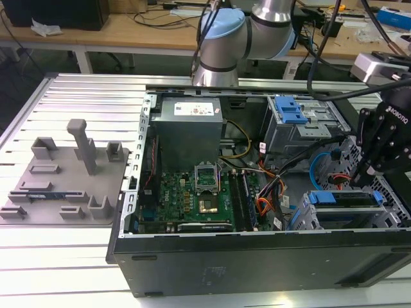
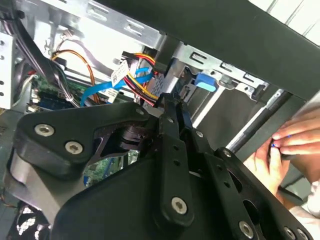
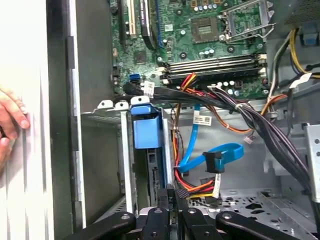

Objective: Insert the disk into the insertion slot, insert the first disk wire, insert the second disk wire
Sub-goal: 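Insert the first disk wire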

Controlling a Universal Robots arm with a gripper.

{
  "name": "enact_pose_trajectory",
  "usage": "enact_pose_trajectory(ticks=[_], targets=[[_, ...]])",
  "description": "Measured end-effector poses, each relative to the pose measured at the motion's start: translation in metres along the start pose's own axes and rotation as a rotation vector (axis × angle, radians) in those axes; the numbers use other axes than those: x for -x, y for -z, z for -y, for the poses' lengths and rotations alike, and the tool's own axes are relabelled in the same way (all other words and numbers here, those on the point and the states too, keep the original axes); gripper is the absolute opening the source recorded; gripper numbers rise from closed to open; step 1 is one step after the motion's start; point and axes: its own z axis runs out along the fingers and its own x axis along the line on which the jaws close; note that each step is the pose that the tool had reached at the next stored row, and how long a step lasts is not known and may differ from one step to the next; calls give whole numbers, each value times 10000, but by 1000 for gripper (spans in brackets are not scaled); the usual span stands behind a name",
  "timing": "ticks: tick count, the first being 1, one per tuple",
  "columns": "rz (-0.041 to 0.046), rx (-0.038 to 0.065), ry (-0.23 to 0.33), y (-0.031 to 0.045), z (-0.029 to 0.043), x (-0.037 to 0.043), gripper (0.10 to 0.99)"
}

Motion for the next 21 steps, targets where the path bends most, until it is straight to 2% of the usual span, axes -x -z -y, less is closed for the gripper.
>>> enact_pose_trajectory(ticks=[4, 7, 9, 12, 14, 18, 21], targets=[[-52, -20, 277, 23, -7, 66, 165], [-55, -43, 384, 29, -7, 71, 165], [40, -59, 403, 35, -8, 60, 165], [259, -84, 436, 40, -6, 30, 165], [344, -95, 444, 30, -2, -28, 165], [633, -113, 467, 18, 3, -95, 165], [648, -113, 469, 17, 3, -98, 165]])
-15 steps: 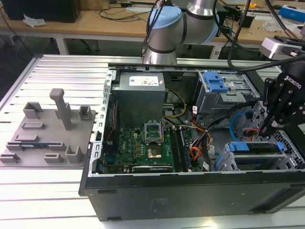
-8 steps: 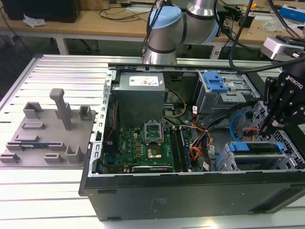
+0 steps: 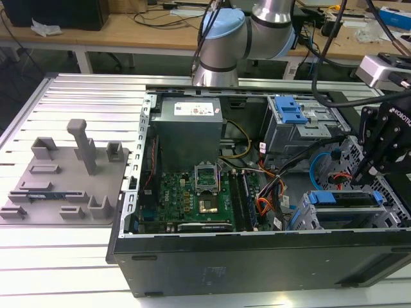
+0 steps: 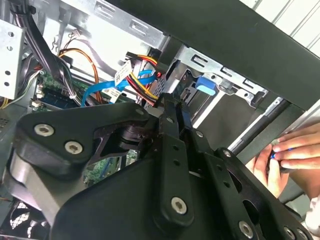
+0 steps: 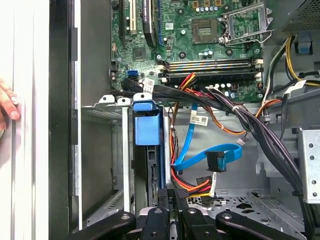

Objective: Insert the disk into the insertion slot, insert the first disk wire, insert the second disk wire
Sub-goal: 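Insert the first disk wire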

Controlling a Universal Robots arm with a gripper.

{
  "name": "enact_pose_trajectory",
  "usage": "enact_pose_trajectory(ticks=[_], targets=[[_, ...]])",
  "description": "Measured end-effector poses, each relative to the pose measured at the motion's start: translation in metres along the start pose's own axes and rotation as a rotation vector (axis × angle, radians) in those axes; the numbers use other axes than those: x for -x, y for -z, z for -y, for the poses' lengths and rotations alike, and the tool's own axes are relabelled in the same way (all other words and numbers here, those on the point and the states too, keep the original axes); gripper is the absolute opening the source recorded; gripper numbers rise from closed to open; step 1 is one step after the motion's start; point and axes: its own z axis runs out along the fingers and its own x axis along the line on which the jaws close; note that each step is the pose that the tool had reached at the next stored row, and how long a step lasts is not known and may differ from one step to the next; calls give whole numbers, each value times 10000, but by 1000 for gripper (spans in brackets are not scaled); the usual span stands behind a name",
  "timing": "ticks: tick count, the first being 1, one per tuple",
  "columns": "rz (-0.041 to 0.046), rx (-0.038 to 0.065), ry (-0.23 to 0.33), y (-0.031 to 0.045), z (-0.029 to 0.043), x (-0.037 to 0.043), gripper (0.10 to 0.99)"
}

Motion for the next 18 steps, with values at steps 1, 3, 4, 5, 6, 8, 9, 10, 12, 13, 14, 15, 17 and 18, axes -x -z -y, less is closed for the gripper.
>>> enact_pose_trajectory(ticks=[1, 3, 4, 5, 6, 8, 9, 10, 12, 13, 14, 15, 17, 18], targets=[[1, 0, -1, 0, 0, -1, 165], [-1, 0, -1, -1, 0, -9, 165], [0, 0, -1, -2, 0, -17, 165], [-1, 0, -1, -2, 1, -24, 165], [1, 0, -1, -5, 1, -36, 165], [0, 0, -1, -5, 1, -46, 165], [0, 0, -1, -6, 1, -51, 165], [1, 0, -2, -6, -1, -53, 165], [40, -300, -32, -12, -62, -58, 165], [93, -474, -49, -14, -94, -60, 165], [119, -516, -53, -15, -102, -61, 165], [120, -517, -53, -15, -102, -61, 165], [121, -518, -52, -15, -102, -60, 165], [121, -516, -52, -15, -100, -59, 165]])
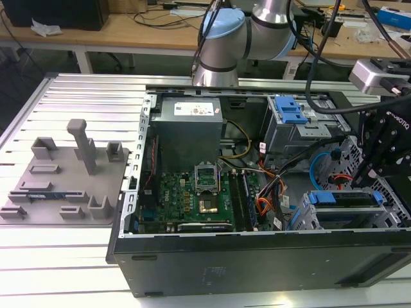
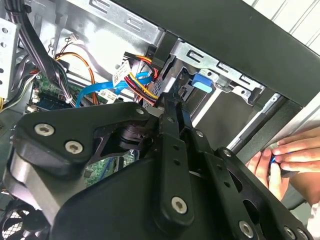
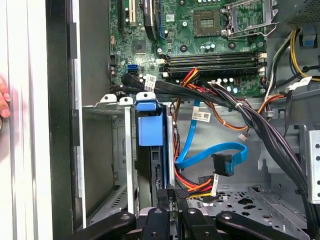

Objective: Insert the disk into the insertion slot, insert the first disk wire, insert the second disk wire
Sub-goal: 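Insert the first disk wire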

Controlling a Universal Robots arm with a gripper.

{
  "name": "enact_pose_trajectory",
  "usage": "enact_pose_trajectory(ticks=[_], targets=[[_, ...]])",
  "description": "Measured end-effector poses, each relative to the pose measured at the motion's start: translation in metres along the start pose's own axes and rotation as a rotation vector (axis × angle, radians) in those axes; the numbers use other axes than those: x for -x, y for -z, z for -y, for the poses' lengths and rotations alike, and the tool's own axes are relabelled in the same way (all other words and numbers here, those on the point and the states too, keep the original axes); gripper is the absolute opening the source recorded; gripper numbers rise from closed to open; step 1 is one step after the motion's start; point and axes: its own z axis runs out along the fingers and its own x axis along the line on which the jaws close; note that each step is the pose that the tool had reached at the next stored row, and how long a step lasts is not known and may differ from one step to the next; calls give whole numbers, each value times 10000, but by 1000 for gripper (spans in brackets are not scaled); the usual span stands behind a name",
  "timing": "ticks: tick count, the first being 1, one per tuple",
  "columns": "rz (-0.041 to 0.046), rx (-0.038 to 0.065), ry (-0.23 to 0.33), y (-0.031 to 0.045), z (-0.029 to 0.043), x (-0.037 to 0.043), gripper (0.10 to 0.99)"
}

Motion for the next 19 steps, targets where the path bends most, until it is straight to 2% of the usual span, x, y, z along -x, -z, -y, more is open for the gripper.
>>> enact_pose_trajectory(ticks=[7, 9, 12, 19], targets=[[-1, 30, 2, 0, 16, -8, 165], [-5, 122, 13, -2, 18, -22, 165], [-9, 198, 20, -2, 31, -32, 165], [-6, 220, -62, -2, 53, -39, 165]])
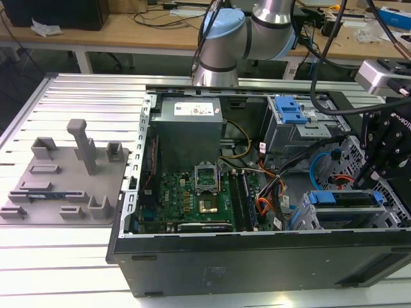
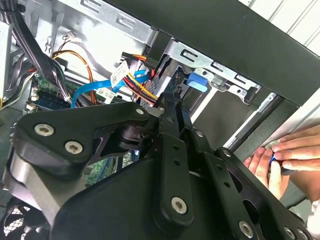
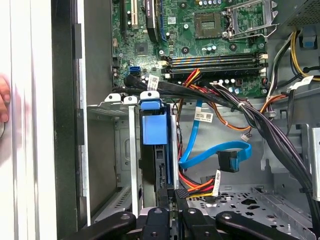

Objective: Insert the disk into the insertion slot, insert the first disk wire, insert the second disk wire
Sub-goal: 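Insert the first disk wire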

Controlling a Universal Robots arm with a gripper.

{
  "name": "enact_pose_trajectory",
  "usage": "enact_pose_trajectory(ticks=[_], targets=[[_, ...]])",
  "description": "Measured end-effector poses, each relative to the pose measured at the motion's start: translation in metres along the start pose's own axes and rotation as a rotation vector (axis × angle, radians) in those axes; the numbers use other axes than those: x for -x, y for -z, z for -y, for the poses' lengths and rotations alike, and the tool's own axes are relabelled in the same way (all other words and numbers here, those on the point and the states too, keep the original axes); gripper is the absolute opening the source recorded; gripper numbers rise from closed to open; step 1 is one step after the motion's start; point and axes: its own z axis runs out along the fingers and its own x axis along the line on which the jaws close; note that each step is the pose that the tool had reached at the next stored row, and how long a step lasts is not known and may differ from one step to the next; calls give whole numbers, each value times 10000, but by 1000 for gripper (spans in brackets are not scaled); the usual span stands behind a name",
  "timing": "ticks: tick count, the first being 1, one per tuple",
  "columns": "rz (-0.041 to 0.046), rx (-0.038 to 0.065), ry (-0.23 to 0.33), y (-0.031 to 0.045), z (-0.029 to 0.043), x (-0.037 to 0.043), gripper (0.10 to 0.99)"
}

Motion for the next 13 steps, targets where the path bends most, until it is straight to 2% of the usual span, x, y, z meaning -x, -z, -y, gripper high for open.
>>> enact_pose_trajectory(ticks=[13], targets=[[2, 0, -1, -7, 1, -38, 165]])
